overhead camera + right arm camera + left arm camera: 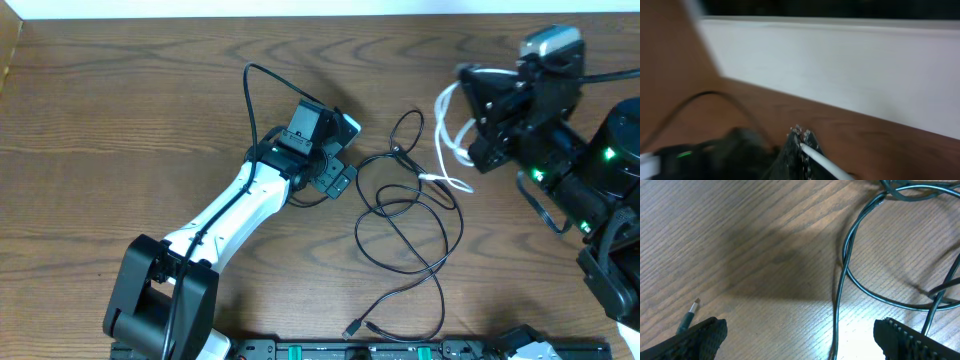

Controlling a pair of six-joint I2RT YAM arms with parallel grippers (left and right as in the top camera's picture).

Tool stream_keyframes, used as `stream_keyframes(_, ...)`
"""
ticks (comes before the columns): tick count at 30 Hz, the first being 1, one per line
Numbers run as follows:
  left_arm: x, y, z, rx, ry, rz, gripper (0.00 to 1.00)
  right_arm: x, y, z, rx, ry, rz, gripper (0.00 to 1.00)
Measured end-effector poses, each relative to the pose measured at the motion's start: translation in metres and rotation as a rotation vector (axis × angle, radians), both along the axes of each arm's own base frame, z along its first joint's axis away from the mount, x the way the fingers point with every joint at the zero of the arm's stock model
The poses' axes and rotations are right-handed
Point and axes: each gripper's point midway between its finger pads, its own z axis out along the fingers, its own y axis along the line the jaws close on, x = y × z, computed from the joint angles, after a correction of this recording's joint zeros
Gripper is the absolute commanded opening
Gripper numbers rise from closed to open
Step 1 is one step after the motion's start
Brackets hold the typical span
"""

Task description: Untangle cables

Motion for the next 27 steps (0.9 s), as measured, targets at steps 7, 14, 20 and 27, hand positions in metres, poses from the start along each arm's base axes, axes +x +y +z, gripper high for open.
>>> stream_keyframes(7, 0.001, 0.000, 0.001, -0.002, -0.004, 0.000, 0.99, 0.042, -0.084, -0.047, -0.269, 0.114, -0.476, 0.01)
stream_keyframes(14, 0.001, 0.000, 0.001, -0.002, -0.004, 0.000, 0.99, 0.073, -0.168, -0.085, -0.389, 0.244, -0.827, 0.01)
stream_keyframes(20, 0.001, 0.000, 0.001, -0.002, -0.004, 0.000, 0.99, 0.067, -0.249, -0.105, -0.302, 0.335, -1.107, 0.01)
stream_keyframes(27, 0.005, -0.003, 0.004, -0.014, -0.025, 0.000, 0.99, 0.045, -0.329, -0.111, -0.133, 0.359, -1.305, 0.01)
